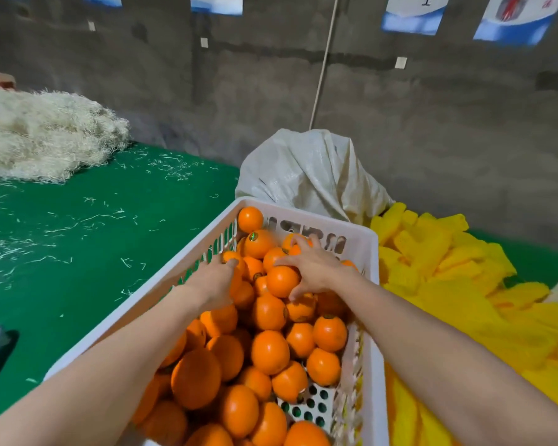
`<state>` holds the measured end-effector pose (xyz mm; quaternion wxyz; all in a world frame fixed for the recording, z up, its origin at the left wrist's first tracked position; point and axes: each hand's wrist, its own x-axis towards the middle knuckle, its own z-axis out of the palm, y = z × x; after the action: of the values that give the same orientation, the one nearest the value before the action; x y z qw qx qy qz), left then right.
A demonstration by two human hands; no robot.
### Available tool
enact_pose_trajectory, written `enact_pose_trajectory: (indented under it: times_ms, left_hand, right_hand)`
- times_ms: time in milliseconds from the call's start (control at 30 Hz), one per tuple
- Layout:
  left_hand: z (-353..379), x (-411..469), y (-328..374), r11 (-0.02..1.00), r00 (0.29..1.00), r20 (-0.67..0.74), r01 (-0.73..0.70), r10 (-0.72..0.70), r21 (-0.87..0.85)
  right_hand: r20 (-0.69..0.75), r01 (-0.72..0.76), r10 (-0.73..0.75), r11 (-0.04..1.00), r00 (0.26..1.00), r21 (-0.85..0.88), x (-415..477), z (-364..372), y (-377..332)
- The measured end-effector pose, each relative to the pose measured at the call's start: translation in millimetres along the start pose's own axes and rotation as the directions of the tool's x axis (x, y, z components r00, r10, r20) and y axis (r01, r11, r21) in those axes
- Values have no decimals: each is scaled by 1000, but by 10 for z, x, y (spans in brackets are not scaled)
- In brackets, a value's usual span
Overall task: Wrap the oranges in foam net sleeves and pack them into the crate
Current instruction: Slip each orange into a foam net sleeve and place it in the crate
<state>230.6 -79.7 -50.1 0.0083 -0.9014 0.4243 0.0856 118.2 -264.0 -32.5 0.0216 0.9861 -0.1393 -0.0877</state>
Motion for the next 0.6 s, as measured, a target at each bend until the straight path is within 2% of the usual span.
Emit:
enact_pose_trajectory:
  times_ms: [100, 167, 233, 300, 333, 367, 400, 433, 467, 500, 533, 567, 600]
  left_hand:
    - [-21, 65, 9, 998, 999, -24, -42, 41, -38]
    - [-105, 84, 3, 995, 995, -47, -87, 85, -55]
    - [-206, 73, 7, 984, 990, -11, -143, 142, -103]
    - [-311, 9, 69, 964, 974, 112, -169, 195, -204]
    - [-351, -28, 116, 952, 951, 205, -180, 233, -248]
    - [-387, -68, 165, 939, 906, 320, -187, 278, -287]
    - [-416, -103, 199, 926, 834, 443, -192, 328, -326]
    - [-448, -128, 220, 909, 747, 546, -191, 379, -371]
    - [-478, -142, 219, 890, 672, 612, -170, 418, -422]
    - [-504, -136, 210, 877, 637, 639, -131, 432, -463]
    - [-517, -100, 198, 877, 661, 625, -111, 416, -467]
    - [-524, -26, 194, 896, 748, 553, -125, 367, -426]
    - [-534, 83, 187, 932, 866, 407, -156, 289, -327]
  right_hand:
    - [50, 19, -30, 976, 998, 217, -237, -188, -6]
    - [170, 102, -158, 949, 973, 299, -420, -291, 15]
    - [384, 173, -313, 918, 869, 357, -573, -350, -6]
    - [522, 148, -377, 892, 765, 427, -574, -395, -14]
    - [492, 112, -362, 878, 792, 465, -501, -407, -10]
    - [401, 62, -287, 871, 870, 487, -384, -403, -2]
    - [264, 17, -163, 876, 951, 482, -242, -377, 4]
    - [127, -22, -38, 897, 991, 441, -95, -329, -9]
    - [43, -68, 56, 921, 997, 384, 45, -267, -40]
    - [17, -119, 120, 935, 993, 334, 174, -191, -87]
    - [21, -167, 168, 942, 986, 292, 283, -105, -142]
    - [17, -208, 211, 944, 977, 255, 372, -26, -189]
    - [-12, -244, 253, 944, 967, 222, 441, 38, -225]
